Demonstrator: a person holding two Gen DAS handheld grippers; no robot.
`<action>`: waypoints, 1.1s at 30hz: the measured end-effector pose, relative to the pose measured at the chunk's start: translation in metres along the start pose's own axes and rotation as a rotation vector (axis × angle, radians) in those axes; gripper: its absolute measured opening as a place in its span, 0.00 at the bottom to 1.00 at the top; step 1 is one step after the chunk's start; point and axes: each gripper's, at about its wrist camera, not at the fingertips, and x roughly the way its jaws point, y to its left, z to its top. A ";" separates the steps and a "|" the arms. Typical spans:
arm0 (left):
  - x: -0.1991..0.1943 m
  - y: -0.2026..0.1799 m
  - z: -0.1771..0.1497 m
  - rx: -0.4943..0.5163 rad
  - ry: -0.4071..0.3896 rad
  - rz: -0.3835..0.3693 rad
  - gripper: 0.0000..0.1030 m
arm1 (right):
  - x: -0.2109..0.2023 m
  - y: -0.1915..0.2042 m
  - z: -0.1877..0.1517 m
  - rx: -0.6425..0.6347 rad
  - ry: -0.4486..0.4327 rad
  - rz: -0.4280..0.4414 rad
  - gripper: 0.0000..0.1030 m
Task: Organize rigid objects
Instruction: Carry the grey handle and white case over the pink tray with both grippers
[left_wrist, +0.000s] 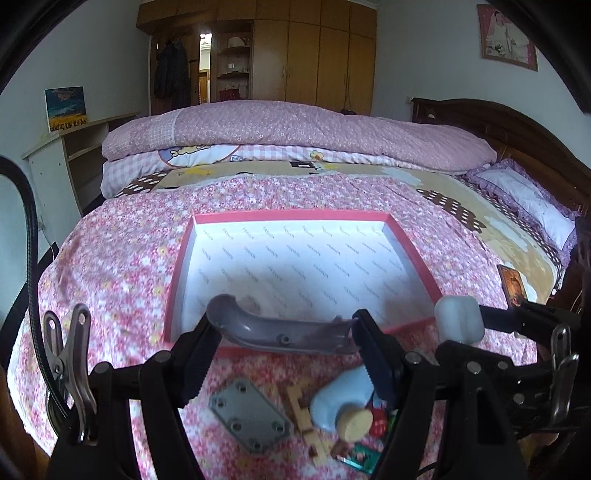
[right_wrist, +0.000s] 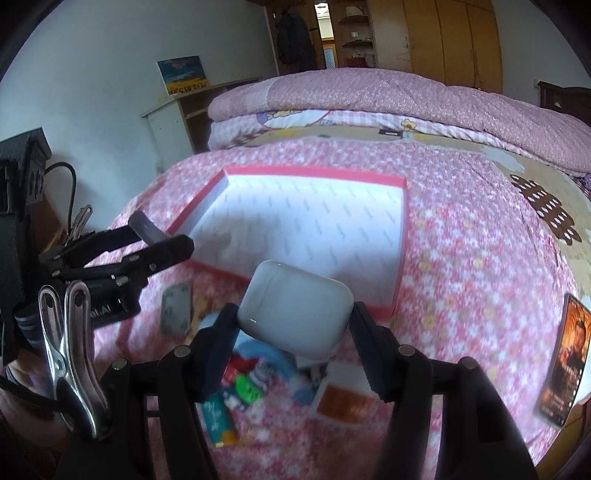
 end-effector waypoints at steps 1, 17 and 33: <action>0.003 0.000 0.002 -0.001 0.001 -0.001 0.73 | 0.002 -0.002 0.003 0.004 -0.001 -0.001 0.60; 0.059 0.007 0.030 -0.003 0.049 0.005 0.73 | 0.050 -0.021 0.043 0.050 0.031 -0.008 0.60; 0.109 0.020 0.028 -0.030 0.119 0.009 0.73 | 0.088 -0.029 0.054 0.056 0.080 -0.027 0.60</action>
